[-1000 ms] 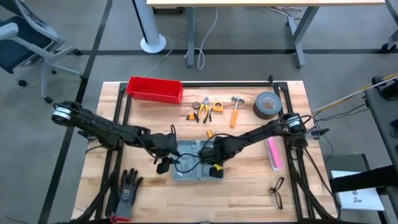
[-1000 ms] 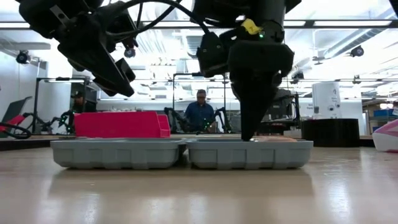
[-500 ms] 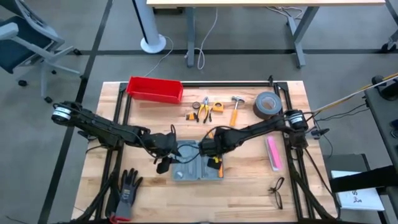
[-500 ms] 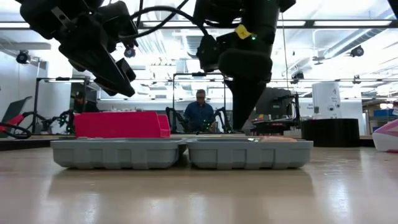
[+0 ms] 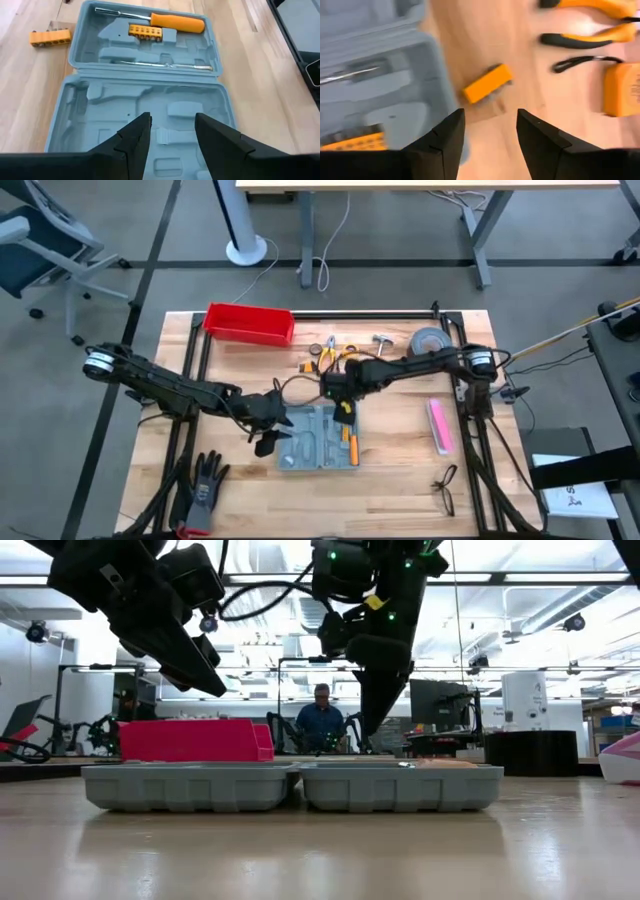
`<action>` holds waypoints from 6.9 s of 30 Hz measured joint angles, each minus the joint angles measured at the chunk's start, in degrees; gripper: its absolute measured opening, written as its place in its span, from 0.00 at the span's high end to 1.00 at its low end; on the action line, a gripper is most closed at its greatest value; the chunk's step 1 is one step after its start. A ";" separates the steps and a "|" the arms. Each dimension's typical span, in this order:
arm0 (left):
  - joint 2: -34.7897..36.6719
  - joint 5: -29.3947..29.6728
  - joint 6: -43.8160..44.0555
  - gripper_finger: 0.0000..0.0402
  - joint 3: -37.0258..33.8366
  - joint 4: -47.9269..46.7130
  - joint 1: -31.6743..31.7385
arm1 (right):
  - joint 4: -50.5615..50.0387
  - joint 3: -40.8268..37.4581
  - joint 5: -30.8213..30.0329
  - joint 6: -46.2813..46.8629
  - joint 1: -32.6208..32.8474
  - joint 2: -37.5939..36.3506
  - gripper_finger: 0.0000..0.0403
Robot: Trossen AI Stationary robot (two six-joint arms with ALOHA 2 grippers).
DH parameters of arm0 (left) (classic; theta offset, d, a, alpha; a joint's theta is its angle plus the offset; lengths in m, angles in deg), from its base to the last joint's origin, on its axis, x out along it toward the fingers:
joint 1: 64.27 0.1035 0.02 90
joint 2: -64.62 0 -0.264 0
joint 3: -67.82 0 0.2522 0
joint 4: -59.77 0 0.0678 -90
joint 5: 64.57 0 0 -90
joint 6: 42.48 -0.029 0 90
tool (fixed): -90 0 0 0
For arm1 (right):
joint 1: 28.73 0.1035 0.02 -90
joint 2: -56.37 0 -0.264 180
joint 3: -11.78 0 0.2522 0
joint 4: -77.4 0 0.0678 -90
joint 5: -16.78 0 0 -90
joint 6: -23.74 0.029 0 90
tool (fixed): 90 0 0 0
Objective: Prefit tool cases
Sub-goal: Put the set of interchangeable screwdriver bits into the gray toolbox
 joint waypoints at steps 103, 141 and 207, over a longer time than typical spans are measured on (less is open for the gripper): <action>1.25 12.94 2.63 0.60 -3.76 10.39 -11.74 | -7.44 11.07 4.80 16.68 -2.92 9.37 1.00; 1.31 11.39 2.82 0.60 -3.76 10.45 -12.26 | -4.00 9.48 1.46 30.28 -4.66 15.47 0.52; 1.79 9.86 2.85 0.60 -2.89 10.35 -12.50 | -5.77 7.69 5.53 18.68 -0.55 10.36 0.61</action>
